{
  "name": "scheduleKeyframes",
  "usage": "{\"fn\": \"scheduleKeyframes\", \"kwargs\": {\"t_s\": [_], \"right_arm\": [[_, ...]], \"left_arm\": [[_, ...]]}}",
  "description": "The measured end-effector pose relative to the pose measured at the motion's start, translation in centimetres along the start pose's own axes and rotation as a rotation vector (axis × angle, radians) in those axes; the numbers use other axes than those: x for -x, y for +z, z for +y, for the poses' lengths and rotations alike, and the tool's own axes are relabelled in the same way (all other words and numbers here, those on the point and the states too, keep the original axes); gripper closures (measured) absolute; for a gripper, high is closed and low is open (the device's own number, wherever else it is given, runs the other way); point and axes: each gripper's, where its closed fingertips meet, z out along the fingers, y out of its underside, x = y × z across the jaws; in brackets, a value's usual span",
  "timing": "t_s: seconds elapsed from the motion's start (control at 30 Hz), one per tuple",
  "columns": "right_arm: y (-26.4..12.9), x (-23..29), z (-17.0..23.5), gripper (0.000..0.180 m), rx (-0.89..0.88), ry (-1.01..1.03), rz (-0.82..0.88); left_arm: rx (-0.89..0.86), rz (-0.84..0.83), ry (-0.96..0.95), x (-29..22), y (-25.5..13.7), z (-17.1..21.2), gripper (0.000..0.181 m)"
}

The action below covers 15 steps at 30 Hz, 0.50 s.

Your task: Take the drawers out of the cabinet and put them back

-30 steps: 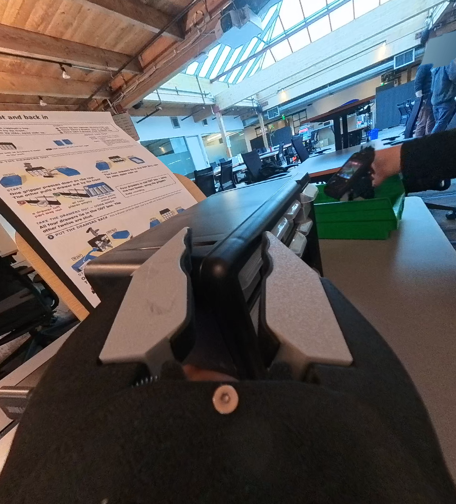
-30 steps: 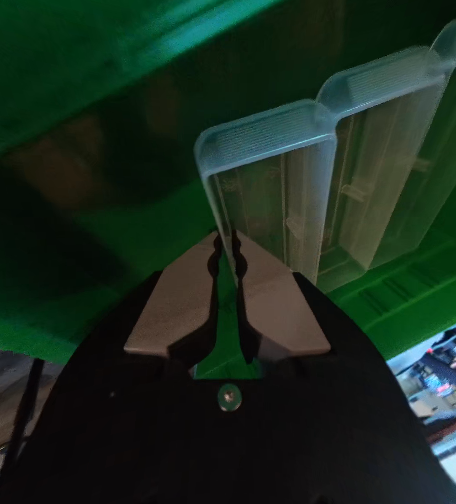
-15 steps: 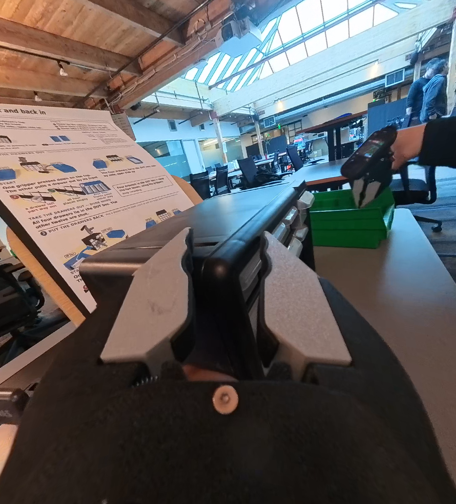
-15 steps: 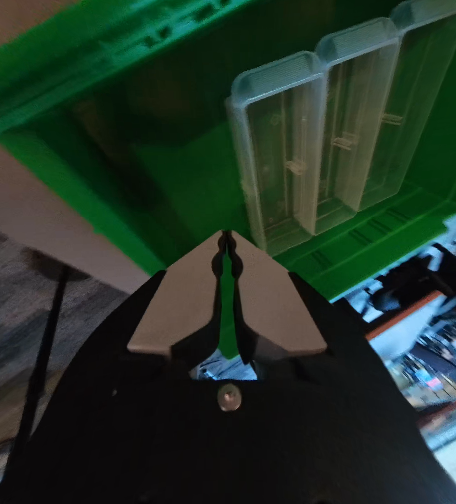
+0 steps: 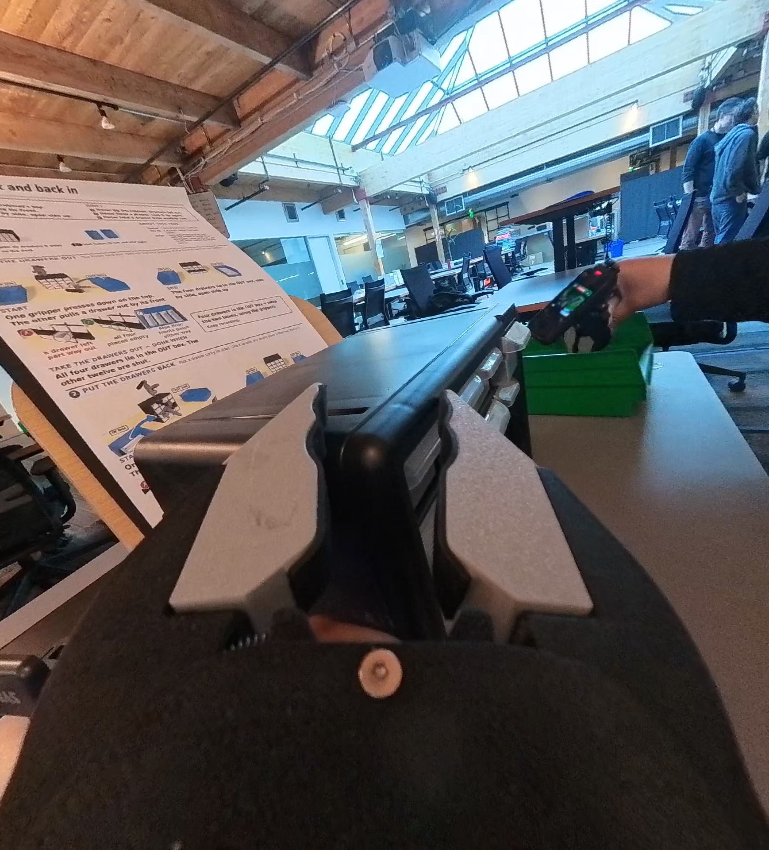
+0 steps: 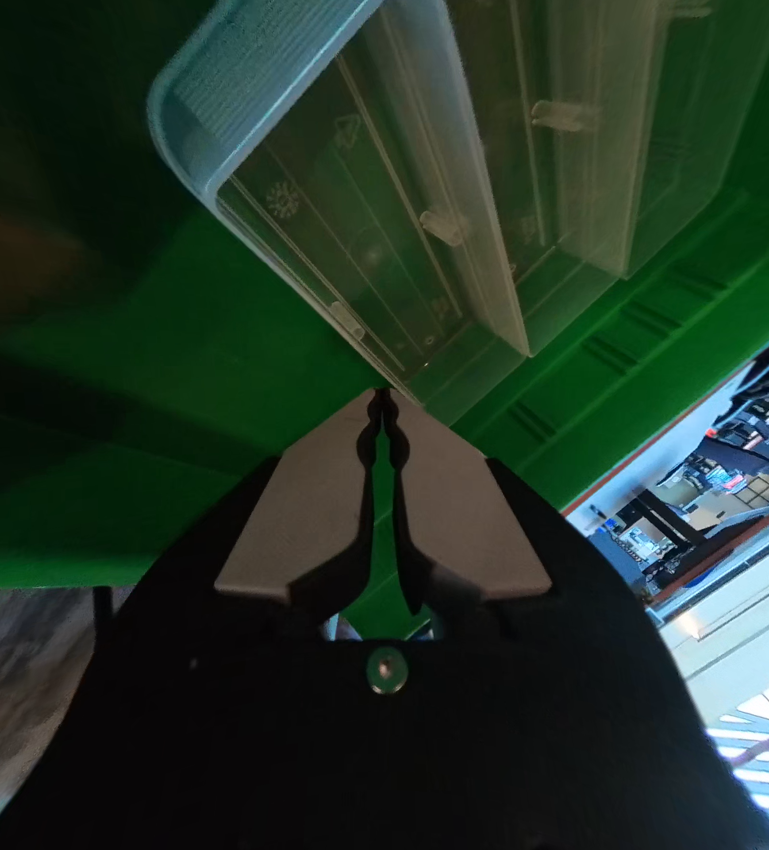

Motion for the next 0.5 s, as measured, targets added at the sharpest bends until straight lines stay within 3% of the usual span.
{"fn": "scheduleKeyframes", "kwargs": {"t_s": [0.13,0.3,0.47,0.5], "right_arm": [[-2.3,-0.9,0.1,0.18,-0.074,0.059,0.084],[-7.9,-0.8,-0.4,0.18,-0.298,0.237,0.151],[-17.6,2.4,-5.3,0.18,-0.775,0.364,0.094],[-20.1,3.8,-7.0,0.17,-0.9,0.354,0.048]], "left_arm": [[0.002,-0.001,0.0,0.0,0.0,0.0,0.134],[0.002,-0.003,0.003,0.0,0.0,0.0,0.134],[-0.002,-0.005,0.001,0.0,0.0,0.0,0.134],[-0.004,-0.006,0.001,0.0,0.0,0.0,0.134]]}}
